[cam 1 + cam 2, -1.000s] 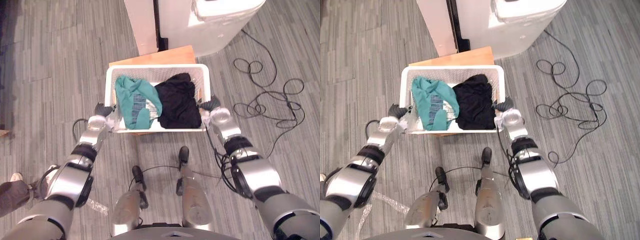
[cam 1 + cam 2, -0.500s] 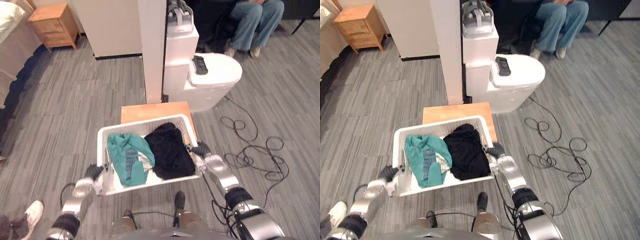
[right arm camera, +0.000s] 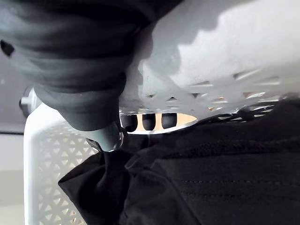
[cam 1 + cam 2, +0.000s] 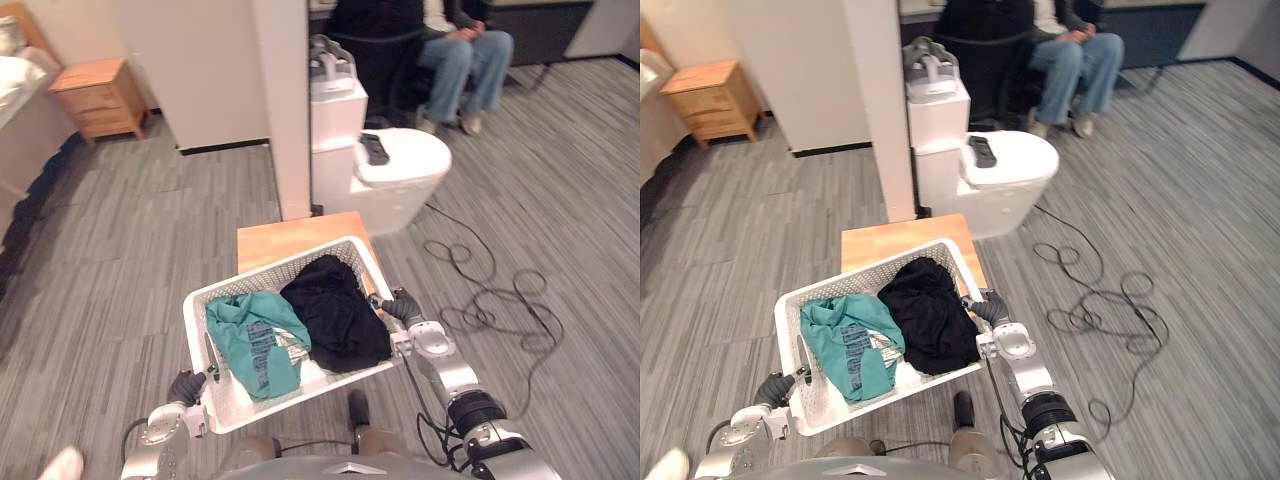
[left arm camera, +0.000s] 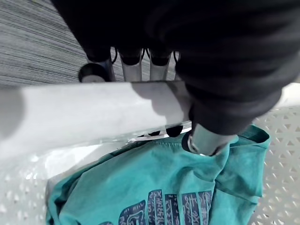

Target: Pick up the laundry basket with both hands and put the clothes into the washing machine.

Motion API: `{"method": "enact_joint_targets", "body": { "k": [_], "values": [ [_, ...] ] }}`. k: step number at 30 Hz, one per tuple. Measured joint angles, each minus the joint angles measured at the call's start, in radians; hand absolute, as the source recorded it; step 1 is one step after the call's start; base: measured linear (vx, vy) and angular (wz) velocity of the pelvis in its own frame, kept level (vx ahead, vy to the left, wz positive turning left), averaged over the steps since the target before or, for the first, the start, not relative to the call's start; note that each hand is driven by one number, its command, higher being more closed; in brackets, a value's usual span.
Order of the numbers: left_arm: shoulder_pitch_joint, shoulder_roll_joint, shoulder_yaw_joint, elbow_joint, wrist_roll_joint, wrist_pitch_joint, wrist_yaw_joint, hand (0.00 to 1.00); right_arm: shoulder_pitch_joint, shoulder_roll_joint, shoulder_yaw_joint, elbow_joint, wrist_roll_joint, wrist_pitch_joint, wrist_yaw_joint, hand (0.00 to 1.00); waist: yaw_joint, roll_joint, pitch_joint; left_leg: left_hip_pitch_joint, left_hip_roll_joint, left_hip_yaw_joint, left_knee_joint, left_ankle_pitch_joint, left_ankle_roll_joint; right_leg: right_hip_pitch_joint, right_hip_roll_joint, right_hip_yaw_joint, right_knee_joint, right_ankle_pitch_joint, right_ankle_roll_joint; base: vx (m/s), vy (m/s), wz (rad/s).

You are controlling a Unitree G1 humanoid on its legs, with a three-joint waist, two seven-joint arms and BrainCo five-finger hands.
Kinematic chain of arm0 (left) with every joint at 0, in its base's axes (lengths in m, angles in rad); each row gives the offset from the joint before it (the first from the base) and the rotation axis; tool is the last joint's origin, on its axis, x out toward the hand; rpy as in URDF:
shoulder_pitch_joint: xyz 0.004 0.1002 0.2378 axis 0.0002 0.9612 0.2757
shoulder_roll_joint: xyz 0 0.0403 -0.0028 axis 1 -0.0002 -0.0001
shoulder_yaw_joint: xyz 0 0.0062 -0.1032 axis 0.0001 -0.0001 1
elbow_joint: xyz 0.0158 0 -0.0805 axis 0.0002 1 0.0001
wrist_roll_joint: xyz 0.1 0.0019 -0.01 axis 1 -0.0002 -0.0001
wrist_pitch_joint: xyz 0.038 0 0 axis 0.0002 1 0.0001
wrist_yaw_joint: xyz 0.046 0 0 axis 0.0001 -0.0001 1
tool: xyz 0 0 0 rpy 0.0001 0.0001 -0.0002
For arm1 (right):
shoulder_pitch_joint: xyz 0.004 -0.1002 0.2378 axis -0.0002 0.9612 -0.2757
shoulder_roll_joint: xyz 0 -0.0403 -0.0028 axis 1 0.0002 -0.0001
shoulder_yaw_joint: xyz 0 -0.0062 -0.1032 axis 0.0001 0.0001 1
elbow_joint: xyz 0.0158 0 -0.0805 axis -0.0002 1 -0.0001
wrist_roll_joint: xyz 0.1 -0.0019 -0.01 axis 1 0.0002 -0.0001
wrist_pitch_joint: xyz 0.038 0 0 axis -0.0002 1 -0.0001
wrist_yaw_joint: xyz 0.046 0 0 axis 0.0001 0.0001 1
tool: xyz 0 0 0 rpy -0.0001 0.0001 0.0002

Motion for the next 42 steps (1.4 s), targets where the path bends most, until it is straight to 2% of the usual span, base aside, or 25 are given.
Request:
{"method": "enact_joint_targets", "body": {
  "k": [4, 6, 8, 9, 10, 11, 12, 13, 14, 16, 17, 19, 23, 25, 27, 28, 29, 30, 31, 33, 35, 38, 39, 41, 42],
  "values": [
    [-0.001, 0.019, 0.030, 0.002, 0.043, 0.000, -0.009, 1.00, 0.040, 0.041, -0.012, -0.001, 0.005, 0.000, -0.001, 1.00, -0.028, -0.035, 0.017, 0.026, 0.000, 0.144, -0.041, 0.025, 0.034, -0.038, -0.010, 0.007, -0.022, -0.142, 0.057, -0.08, 0.120, -1.12],
    [-0.009, 0.019, 0.049, 0.003, 0.073, 0.000, -0.019, 1.00, 0.041, 0.055, -0.025, 0.002, 0.004, 0.003, -0.002, 1.00, -0.010, -0.037, 0.021, 0.055, 0.062, 0.282, -0.077, 0.047, 0.036, -0.099, -0.012, -0.236, 0.148, -0.105, -0.081, -0.08, -0.008, -1.54],
    [-0.027, 0.016, 0.059, 0.002, 0.079, 0.000, -0.021, 1.00, 0.040, 0.055, -0.030, 0.002, 0.004, 0.002, -0.002, 1.00, -0.001, -0.038, 0.021, 0.076, 0.085, 0.346, -0.085, 0.056, 0.030, -0.090, -0.042, -0.381, 0.344, -0.148, -0.149, 0.02, -0.018, -1.24],
    [-0.032, 0.007, 0.067, -0.002, 0.079, 0.000, -0.021, 1.00, 0.035, 0.056, -0.036, 0.002, 0.004, -0.001, -0.002, 1.00, 0.000, -0.052, 0.013, 0.073, 0.094, 0.388, -0.058, 0.045, 0.032, -0.070, -0.070, -0.406, 0.418, -0.220, -0.132, 0.00, -0.053, -1.09],
    [-0.032, 0.001, 0.072, -0.007, 0.079, 0.000, -0.021, 1.00, 0.027, 0.054, -0.037, 0.002, 0.004, -0.004, -0.002, 1.00, -0.002, -0.052, 0.014, 0.068, 0.101, 0.401, -0.038, 0.032, 0.027, -0.064, -0.071, -0.404, 0.414, -0.221, -0.126, -0.05, -0.068, -1.12],
    [-0.032, -0.006, 0.086, -0.021, 0.079, 0.000, -0.020, 1.00, 0.013, 0.055, -0.042, 0.001, 0.004, -0.008, -0.002, 1.00, -0.006, -0.060, 0.017, 0.065, 0.088, 0.410, -0.018, 0.001, 0.015, -0.059, -0.029, -0.385, 0.359, -0.190, -0.104, -0.10, -0.065, -1.34],
    [-0.026, -0.034, 0.102, -0.022, 0.079, 0.000, -0.017, 1.00, 0.007, 0.050, -0.044, 0.002, 0.004, -0.008, -0.002, 1.00, 0.001, -0.034, 0.008, 0.078, 0.107, 0.427, -0.056, 0.006, 0.026, -0.032, 0.039, -0.323, 0.229, -0.088, -0.054, -0.11, -0.043, -1.55],
    [-0.011, -0.050, 0.107, -0.026, 0.078, -0.002, -0.017, 1.00, 0.001, 0.048, -0.043, 0.001, 0.004, -0.009, -0.002, 1.00, 0.015, -0.015, 0.006, 0.093, 0.145, 0.486, -0.081, 0.021, 0.018, -0.022, 0.044, -0.327, 0.231, -0.105, -0.090, -0.10, -0.055, -1.56],
    [-0.005, -0.056, 0.100, -0.031, 0.078, -0.005, -0.017, 1.00, 0.001, 0.048, -0.040, 0.000, 0.004, -0.011, -0.002, 1.00, 0.001, -0.007, 0.005, 0.117, 0.160, 0.529, -0.101, 0.029, 0.010, -0.013, 0.007, -0.393, 0.360, -0.205, -0.142, -0.01, -0.058, -1.31],
    [0.002, -0.055, 0.096, -0.032, 0.072, -0.005, -0.016, 1.00, -0.003, 0.041, -0.031, 0.000, 0.003, -0.011, -0.002, 1.00, 0.005, -0.016, -0.012, 0.129, 0.163, 0.585, -0.111, 0.030, -0.010, 0.035, -0.069, -0.478, 0.361, -0.265, -0.116, 0.04, -0.116, -1.17],
    [-0.003, -0.053, 0.096, -0.028, 0.067, -0.005, -0.010, 1.00, -0.014, 0.043, -0.022, 0.000, 0.003, -0.011, -0.003, 1.00, 0.013, -0.039, -0.028, 0.120, 0.169, 0.622, -0.103, 0.036, -0.027, 0.057, -0.060, -0.482, 0.260, -0.234, -0.082, 0.01, -0.114, -0.88],
    [-0.007, -0.061, 0.065, -0.025, 0.049, -0.005, -0.009, 1.00, -0.023, 0.003, -0.020, -0.004, 0.002, -0.011, -0.002, 1.00, 0.012, -0.013, -0.030, 0.118, 0.181, 0.625, -0.132, 0.078, -0.047, 0.059, 0.005, -0.445, 0.154, -0.150, -0.112, 0.05, -0.191, -1.06],
    [-0.034, -0.061, 0.023, 0.001, 0.049, -0.004, -0.008, 1.00, 0.004, -0.030, -0.023, -0.015, 0.001, -0.009, -0.002, 1.00, -0.008, -0.005, -0.037, 0.168, 0.189, 0.630, -0.154, 0.090, -0.067, 0.102, 0.044, -0.389, 0.077, -0.122, -0.119, 0.01, -0.077, -0.55],
    [-0.058, -0.062, 0.017, 0.016, 0.048, -0.004, -0.008, 1.00, 0.032, -0.036, -0.023, -0.073, 0.001, -0.010, -0.006, 1.00, -0.007, -0.003, -0.036, 0.146, 0.231, 0.626, -0.055, 0.058, -0.068, 0.110, 0.059, -0.368, 0.068, -0.128, -0.121, -0.05, -0.022, -0.34],
    [-0.058, -0.057, 0.022, 0.016, 0.048, -0.005, -0.006, 1.00, 0.056, -0.034, -0.022, -0.087, 0.001, -0.014, -0.011, 1.00, 0.002, 0.001, -0.033, 0.084, 0.333, 0.614, 0.199, 0.015, -0.026, 0.142, 0.085, -0.360, 0.052, -0.146, -0.139, -0.02, -0.049, -0.31],
    [-0.053, -0.055, 0.021, 0.016, 0.048, -0.005, -0.005, 1.00, 0.070, -0.034, -0.022, -0.087, 0.002, -0.015, -0.011, 1.00, 0.008, 0.015, -0.025, 0.049, 0.401, 0.587, 0.353, 0.018, 0.035, 0.176, 0.109, -0.350, 0.044, -0.151, -0.147, 0.03, -0.079, -0.41],
    [-0.029, -0.055, 0.017, 0.016, 0.048, -0.005, -0.005, 1.00, 0.085, -0.033, -0.019, -0.088, 0.002, -0.015, -0.011, 1.00, 0.018, 0.051, -0.011, -0.006, 0.486, 0.505, 0.560, 0.081, 0.154, 0.225, 0.146, -0.315, 0.041, -0.169, -0.166, 0.02, -0.053, -0.61],
    [-0.009, -0.054, 0.017, 0.017, 0.045, -0.005, -0.004, 1.00, 0.092, -0.028, -0.009, -0.087, 0.002, -0.015, -0.012, 1.00, 0.031, 0.058, -0.007, -0.045, 0.477, 0.412, 0.622, 0.159, 0.157, 0.242, 0.145, -0.284, 0.047, -0.183, -0.170, 0.02, 0.022, -0.72],
    [0.005, -0.059, 0.017, 0.017, 0.042, -0.005, -0.003, 1.00, 0.097, -0.031, -0.001, -0.088, 0.002, -0.015, -0.012, 1.00, 0.039, 0.048, -0.005, -0.068, 0.449, 0.355, 0.646, 0.148, 0.133, 0.246, 0.139, -0.264, 0.048, -0.188, -0.172, 0.09, 0.085, -0.71],
    [0.029, -0.083, 0.020, 0.014, 0.030, -0.005, -0.002, 1.00, 0.097, -0.038, 0.002, -0.090, 0.001, -0.009, -0.013, 1.00, 0.051, 0.048, -0.003, -0.183, 0.272, 0.218, 0.622, 0.008, 0.065, 0.225, 0.087, -0.199, 0.063, -0.197, -0.177, 0.17, 0.102, -0.61],
    [0.045, -0.089, 0.040, -0.012, 0.027, -0.017, -0.001, 1.00, 0.097, -0.036, 0.006, -0.094, 0.002, -0.006, -0.011, 1.00, 0.066, 0.044, 0.001, -0.232, 0.191, 0.193, 0.426, -0.014, 0.031, 0.209, 0.067, -0.167, 0.059, -0.206, -0.175, 0.14, 0.082, -0.63],
    [0.057, -0.078, 0.059, -0.017, 0.026, -0.016, -0.001, 1.00, 0.096, -0.025, 0.016, -0.114, 0.002, -0.007, -0.011, 1.00, 0.065, 0.046, 0.000, -0.241, 0.164, 0.144, -0.100, 0.117, -0.044, 0.223, 0.070, -0.154, 0.043, -0.221, -0.152, 0.22, 0.105, -0.36],
    [0.060, -0.091, 0.064, -0.019, 0.024, -0.022, -0.001, 1.00, 0.096, -0.029, 0.013, -0.114, 0.001, -0.007, -0.011, 1.00, 0.067, 0.059, -0.004, -0.268, 0.173, 0.091, -0.200, 0.156, -0.099, 0.233, 0.084, -0.144, 0.038, -0.237, -0.130, 0.37, 0.177, -0.20],
    [0.059, -0.103, 0.068, -0.018, 0.024, -0.022, -0.001, 1.00, 0.080, -0.033, 0.010, -0.097, -0.002, -0.009, -0.011, 1.00, 0.073, 0.091, -0.016, -0.283, 0.196, 0.043, -0.234, 0.176, -0.100, 0.249, 0.102, -0.113, 0.046, -0.262, -0.095, 0.32, 0.222, -0.48],
    [0.055, -0.108, 0.079, -0.009, 0.024, -0.022, 0.003, 1.00, 0.058, -0.018, 0.011, -0.070, -0.013, -0.007, -0.012, 1.00, 0.083, 0.078, -0.014, -0.266, 0.187, 0.033, -0.225, 0.274, -0.080, 0.260, 0.081, -0.081, 0.071, -0.301, -0.080, 0.53, 0.418, -0.89]
  ]
}}
